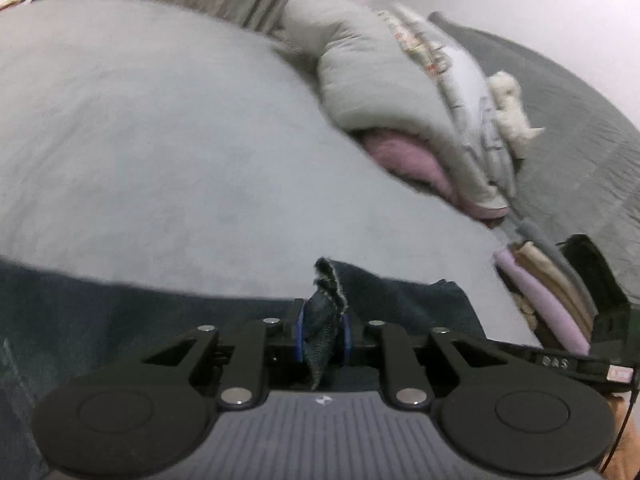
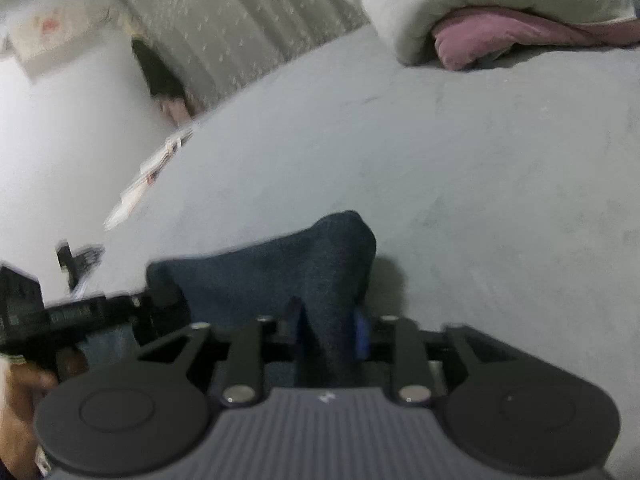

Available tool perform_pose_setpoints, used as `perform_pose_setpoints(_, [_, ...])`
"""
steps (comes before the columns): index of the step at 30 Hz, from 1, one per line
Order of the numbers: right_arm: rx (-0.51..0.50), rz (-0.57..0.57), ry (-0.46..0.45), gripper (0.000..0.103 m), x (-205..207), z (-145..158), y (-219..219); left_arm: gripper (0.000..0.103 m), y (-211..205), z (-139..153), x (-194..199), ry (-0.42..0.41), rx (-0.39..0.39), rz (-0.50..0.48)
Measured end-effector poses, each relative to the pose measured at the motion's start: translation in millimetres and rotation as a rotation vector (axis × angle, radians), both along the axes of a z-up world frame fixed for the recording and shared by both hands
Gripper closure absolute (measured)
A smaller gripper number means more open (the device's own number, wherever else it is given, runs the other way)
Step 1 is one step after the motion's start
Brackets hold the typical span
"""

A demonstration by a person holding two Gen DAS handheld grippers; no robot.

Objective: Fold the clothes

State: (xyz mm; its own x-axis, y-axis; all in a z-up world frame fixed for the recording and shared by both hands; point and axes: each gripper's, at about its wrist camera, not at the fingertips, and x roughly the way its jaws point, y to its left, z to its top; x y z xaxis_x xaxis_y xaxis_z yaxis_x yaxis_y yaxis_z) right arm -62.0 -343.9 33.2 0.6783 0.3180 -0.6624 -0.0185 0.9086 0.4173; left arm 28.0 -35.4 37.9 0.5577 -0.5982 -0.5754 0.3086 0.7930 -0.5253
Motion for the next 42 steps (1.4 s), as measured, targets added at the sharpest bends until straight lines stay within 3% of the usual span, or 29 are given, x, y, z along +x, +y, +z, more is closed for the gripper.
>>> perform_pose_setpoints(1, [-0.021,0.001,0.002,0.020,-2.2,1.3,0.1,0.075,4.6,1.7,0.8,0.001,0.005,0.012])
perform_pose_setpoints(2, [-0.033,-0.004,-0.011,0.015,-8.2,4.8,-2.2,0.075,9.1,3.4,1.5,0.001,0.010,0.025])
perform_pose_setpoints(4, [-0.052,-0.014,-0.033,0.014,-18.8,10.8,-6.3,0.075,18.6,10.3,-1.6,-0.013,0.035,0.067])
perform_pose_setpoints(6, [0.021,-0.020,-0.025,0.013,-27.2,9.3,-11.3,0.075,25.6,16.6,-4.9,-0.031,0.064,0.101])
perform_pose_setpoints(11, [0.158,-0.030,0.076,0.014,-33.8,-14.1,-1.5,0.069,15.5,21.6,-39.7,-0.084,0.143,0.028])
perform_pose_setpoints(12, [0.150,-0.033,0.070,0.016,-35.3,-14.4,2.0,0.068,10.8,20.7,-47.1,-0.089,0.157,0.006])
perform_pose_setpoints(14, [0.131,-0.025,0.058,0.040,-36.7,-13.7,8.3,0.068,3.3,14.9,-56.7,-0.070,0.176,-0.011])
perform_pose_setpoints(16, [0.110,-0.023,0.051,0.048,-39.8,-11.8,13.2,0.067,-4.0,8.9,-66.1,-0.049,0.195,-0.027])
perform_pose_setpoints(19, [0.050,0.007,0.041,0.057,-43.1,-7.8,17.2,0.067,-11.4,-5.3,-72.4,0.035,0.226,-0.040])
perform_pose_setpoints(21, [0.015,0.046,0.036,0.059,-41.9,-4.4,16.2,0.067,-9.5,-1.5,-78.0,0.021,0.217,-0.050])
perform_pose_setpoints(24, [-0.135,0.131,0.001,0.056,-44.4,7.0,25.4,0.067,-6.1,5.0,-86.6,-0.005,0.203,-0.065])
perform_pose_setpoints(25, [-0.196,0.140,-0.030,0.051,-47.5,11.7,31.0,0.067,-5.0,7.2,-89.4,-0.013,0.198,-0.069])
perform_pose_setpoints(27, [-0.338,0.156,-0.111,0.030,-55.6,21.5,44.3,0.067,1.2,10.5,-90.0,-0.022,0.187,-0.054])
perform_pose_setpoints(28, [-0.469,0.155,-0.203,0.016,-65.7,27.7,57.2,0.067,11.1,10.3,-84.8,-0.009,0.169,-0.014])
perform_pose_setpoints(29, [-0.574,0.169,-0.287,0.015,-75.1,33.0,69.2,0.067,14.8,9.7,-81.6,0.000,0.156,0.003])
perform_pose_setpoints(31, [-0.587,0.252,-0.357,0.015,-84.7,35.9,81.4,0.067,26.5,7.5,-72.9,0.045,0.089,0.028])
perform_pose_setpoints(33, [-0.543,0.375,-0.343,0.019,-88.4,29.0,100.3,0.067,29.3,6.3,-72.1,0.054,0.071,0.030])
perform_pose_setpoints(35, [-0.562,0.448,-0.286,0.034,-85.6,16.0,117.6,0.067,27.4,4.4,-73.9,0.055,0.088,0.029])
perform_pose_setpoints(40, [-0.709,0.472,-0.266,0.042,-78.5,-4.1,138.5,0.067,13.7,-10.5,-91.4,0.093,0.156,-0.032])
perform_pose_setpoints(42, [-0.715,0.460,-0.262,0.061,-76.5,-2.1,137.5,0.067,13.9,-12.7,-101.6,0.084,0.175,-0.052])
